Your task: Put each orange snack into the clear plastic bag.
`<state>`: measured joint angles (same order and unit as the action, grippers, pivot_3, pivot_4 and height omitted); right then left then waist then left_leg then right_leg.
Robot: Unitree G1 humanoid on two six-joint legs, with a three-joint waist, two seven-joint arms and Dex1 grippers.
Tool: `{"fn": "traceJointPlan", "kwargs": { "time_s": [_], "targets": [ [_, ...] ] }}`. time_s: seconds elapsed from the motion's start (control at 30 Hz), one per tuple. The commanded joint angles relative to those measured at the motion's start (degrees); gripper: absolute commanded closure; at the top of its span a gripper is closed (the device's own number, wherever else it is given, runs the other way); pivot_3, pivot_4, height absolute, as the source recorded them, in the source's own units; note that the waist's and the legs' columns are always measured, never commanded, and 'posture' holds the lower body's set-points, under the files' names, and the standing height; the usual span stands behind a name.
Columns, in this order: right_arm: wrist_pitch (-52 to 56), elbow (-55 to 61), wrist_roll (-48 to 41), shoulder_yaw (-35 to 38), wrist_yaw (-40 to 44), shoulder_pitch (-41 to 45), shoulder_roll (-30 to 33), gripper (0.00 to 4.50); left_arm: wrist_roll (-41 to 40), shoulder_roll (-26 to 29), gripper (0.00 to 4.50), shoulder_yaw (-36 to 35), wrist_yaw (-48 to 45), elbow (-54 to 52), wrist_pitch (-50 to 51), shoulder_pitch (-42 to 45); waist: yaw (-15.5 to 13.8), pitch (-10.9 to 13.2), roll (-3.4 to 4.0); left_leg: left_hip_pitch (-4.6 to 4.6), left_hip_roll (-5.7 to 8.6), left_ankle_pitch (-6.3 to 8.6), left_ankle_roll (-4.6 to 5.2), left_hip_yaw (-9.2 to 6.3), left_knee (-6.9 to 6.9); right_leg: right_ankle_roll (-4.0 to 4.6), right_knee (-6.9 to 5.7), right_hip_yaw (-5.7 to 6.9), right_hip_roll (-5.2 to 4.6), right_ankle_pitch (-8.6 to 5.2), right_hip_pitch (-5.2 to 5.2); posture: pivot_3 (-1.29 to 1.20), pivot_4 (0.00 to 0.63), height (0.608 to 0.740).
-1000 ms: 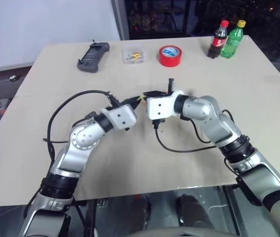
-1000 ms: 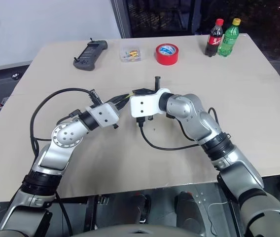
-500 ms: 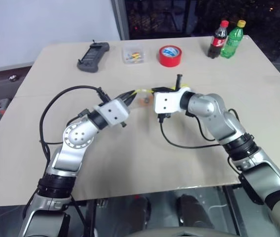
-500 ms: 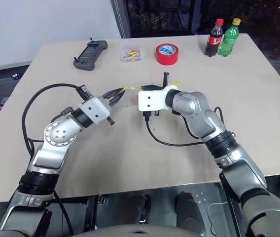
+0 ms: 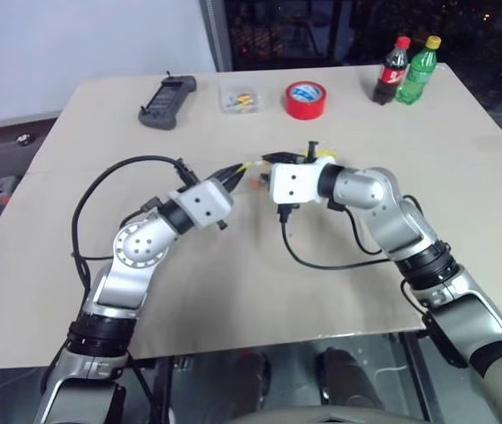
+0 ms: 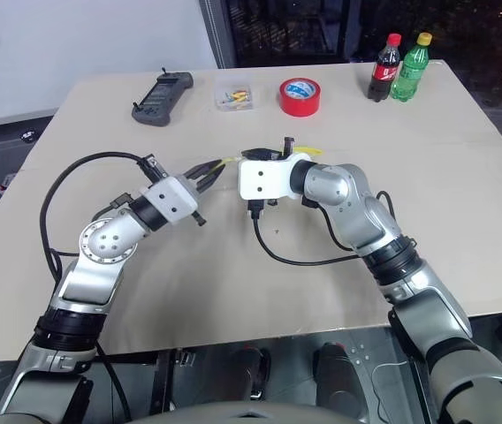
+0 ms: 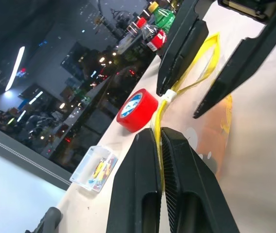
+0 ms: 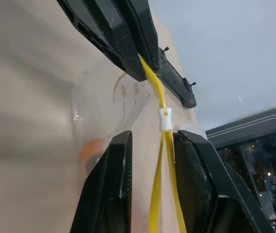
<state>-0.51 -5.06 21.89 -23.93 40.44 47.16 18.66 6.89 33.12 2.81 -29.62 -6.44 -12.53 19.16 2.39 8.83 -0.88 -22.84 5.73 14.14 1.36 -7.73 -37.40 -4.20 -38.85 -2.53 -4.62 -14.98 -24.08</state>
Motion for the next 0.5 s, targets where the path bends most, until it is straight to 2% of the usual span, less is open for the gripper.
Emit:
{"fn": "traceJointPlan", "kwargs": {
  "time_s": [0.03, 0.07, 0.13, 0.5],
  "targets": [
    [-0.8, 1.3, -0.3, 0.4, -0.7, 0.8, -0.7, 3.08, 0.1, -0.1, 4.5, -0.4, 0.2, -3.5, -0.1, -0.3, 0.0, 0.0, 0.0, 0.0, 0.0, 0.0, 0.0, 0.0, 0.0, 0.0, 0.0, 0.0, 0.0, 0.0, 0.0, 0.0, 0.15, 0.74],
    [-0.8, 1.2, -0.4, 0.5, -0.8, 1.0, -0.8, 3.08, 0.1, -0.1, 4.5, -0.4, 0.2, -3.6, -0.1, -0.4, 0.0, 0.0, 0.0, 0.0, 0.0, 0.0, 0.0, 0.0, 0.0, 0.0, 0.0, 0.0, 0.0, 0.0, 0.0, 0.0, 0.15, 0.74],
    [-1.0, 1.2, -0.3, 0.5, -0.9, 1.1, -1.0, 3.47, 0.1, -0.1, 4.5, -0.5, 0.2, -3.9, 0.1, -0.6, 0.0, 0.0, 0.0, 0.0, 0.0, 0.0, 0.0, 0.0, 0.0, 0.0, 0.0, 0.0, 0.0, 0.0, 0.0, 0.0, 0.15, 0.74],
    [-1.8, 1.7, 0.3, 0.5, -0.9, 1.2, -0.8, 3.47, 0.2, 0.0, 4.5, -0.7, 0.0, -3.8, 0.5, -0.8, 0.0, 0.0, 0.0, 0.0, 0.0, 0.0, 0.0, 0.0, 0.0, 0.0, 0.0, 0.0, 0.0, 0.0, 0.0, 0.0, 0.15, 0.74]
  ]
}}
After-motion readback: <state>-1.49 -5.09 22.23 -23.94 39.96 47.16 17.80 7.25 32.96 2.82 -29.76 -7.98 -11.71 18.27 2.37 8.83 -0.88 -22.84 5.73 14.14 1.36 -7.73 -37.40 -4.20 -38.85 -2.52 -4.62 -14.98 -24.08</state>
